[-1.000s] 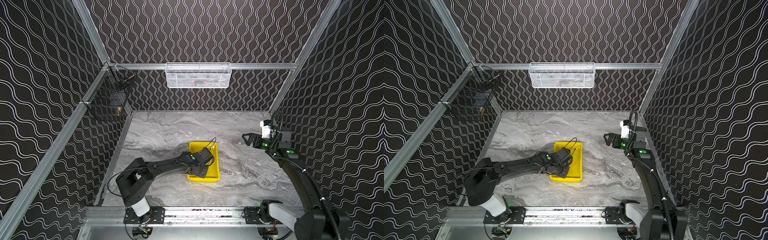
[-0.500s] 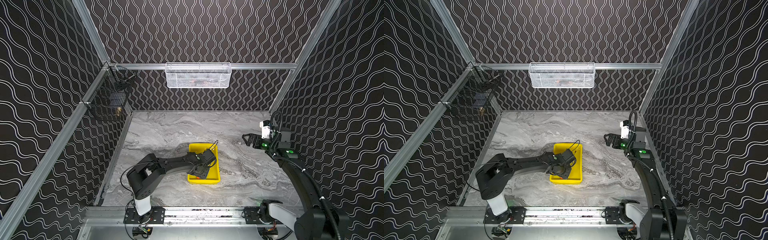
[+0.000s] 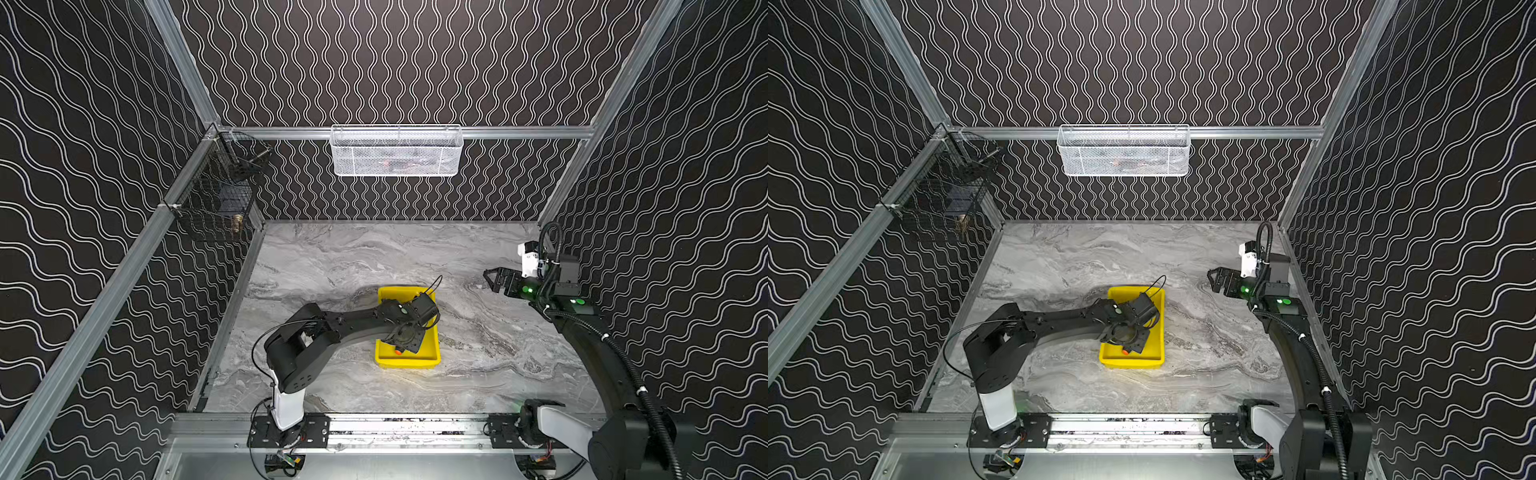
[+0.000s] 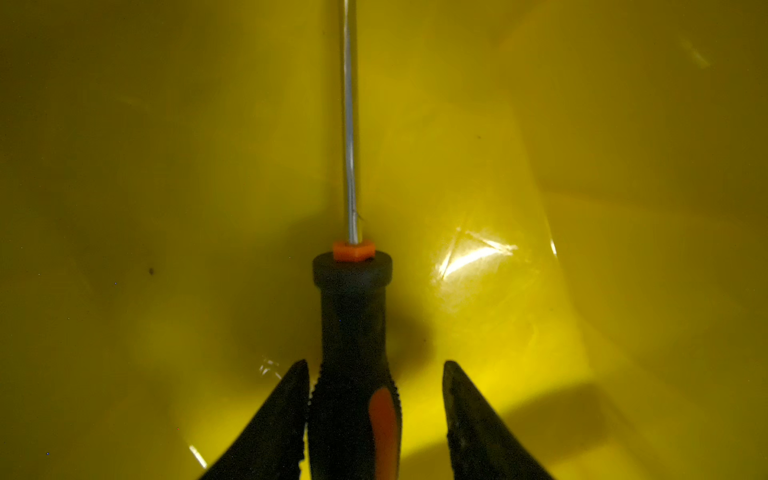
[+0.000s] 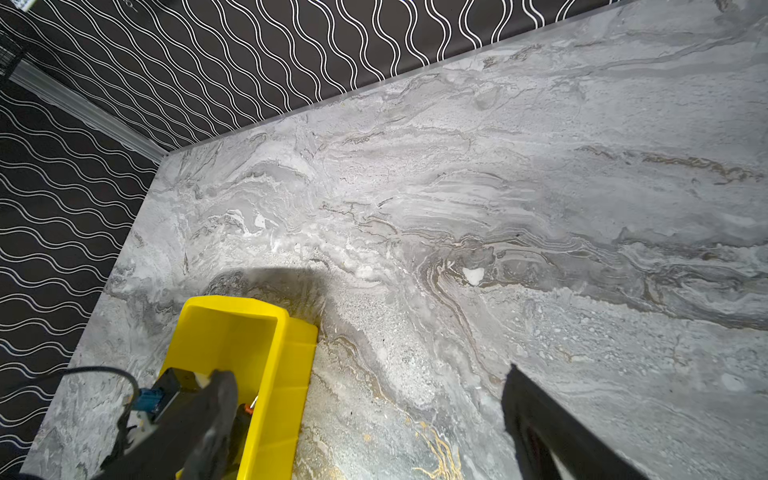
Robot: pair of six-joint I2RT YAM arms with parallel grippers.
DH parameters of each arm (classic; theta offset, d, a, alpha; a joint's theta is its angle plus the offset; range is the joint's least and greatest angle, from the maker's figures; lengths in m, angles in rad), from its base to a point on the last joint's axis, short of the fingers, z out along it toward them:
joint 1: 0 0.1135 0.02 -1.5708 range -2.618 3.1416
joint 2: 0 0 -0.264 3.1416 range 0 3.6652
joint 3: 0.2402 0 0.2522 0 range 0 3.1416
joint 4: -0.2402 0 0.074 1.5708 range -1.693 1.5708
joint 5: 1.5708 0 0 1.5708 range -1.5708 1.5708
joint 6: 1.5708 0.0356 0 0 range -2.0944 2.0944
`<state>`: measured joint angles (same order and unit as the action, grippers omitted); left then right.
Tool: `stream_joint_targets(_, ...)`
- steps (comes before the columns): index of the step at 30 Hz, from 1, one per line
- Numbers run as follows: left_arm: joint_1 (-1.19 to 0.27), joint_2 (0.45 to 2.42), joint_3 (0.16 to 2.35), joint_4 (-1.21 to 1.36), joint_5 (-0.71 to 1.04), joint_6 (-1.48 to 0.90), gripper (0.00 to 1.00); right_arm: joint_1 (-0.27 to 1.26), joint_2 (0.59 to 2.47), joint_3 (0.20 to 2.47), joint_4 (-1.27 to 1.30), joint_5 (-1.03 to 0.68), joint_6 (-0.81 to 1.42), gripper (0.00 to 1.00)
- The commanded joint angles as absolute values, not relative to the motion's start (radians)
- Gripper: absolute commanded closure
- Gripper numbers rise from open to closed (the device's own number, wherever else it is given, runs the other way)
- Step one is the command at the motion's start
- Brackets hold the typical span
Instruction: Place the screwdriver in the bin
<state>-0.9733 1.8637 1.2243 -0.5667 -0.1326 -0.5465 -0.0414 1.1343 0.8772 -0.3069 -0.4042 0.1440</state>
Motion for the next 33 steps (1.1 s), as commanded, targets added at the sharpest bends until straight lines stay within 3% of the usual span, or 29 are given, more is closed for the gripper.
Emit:
stream_joint_targets(1, -0.971, 1.856, 1.244, -0.595, -0.166, -0.542, 0.44, -0.041, 1.132, 0.882, -0.29, -0.4, 0.13, 0.0)
stream_joint_targets(11, -0.937, 1.755, 1.328, -0.64, -0.181, -0.494, 0.28, -0.041, 1.127, 0.888, -0.294, -0.408, 0.135, 0.01)
stream_joint_targets(15, -0.887, 1.659, 1.363, -0.648, -0.191, -0.439, 0.12, -0.042, 1.117, 0.903, -0.29, -0.407, 0.148, 0.0)
stream_joint_targets(16, -0.866, 1.629, 1.368, -0.641, -0.185, -0.415, 0.02, -0.04, 1.115, 0.91, -0.288, -0.408, 0.152, 0.01)
stream_joint_targets(22, -0.697, 1.43, 1.327, -0.548, -0.217, -0.296, 0.01, -0.041, 1.078, 0.905, -0.224, -0.37, 0.215, 0.01)
stream_joint_targets(28, -0.465, 1.247, 1.142, -0.371, -0.217, -0.245, 0.01, -0.043, 1.035, 0.878, -0.163, -0.287, 0.25, 0.0)
stream_joint_targets(33, -0.382, 1.192, 1.025, -0.263, -0.301, -0.235, 0.01, -0.043, 0.975, 0.816, -0.074, -0.154, 0.313, 0.0)
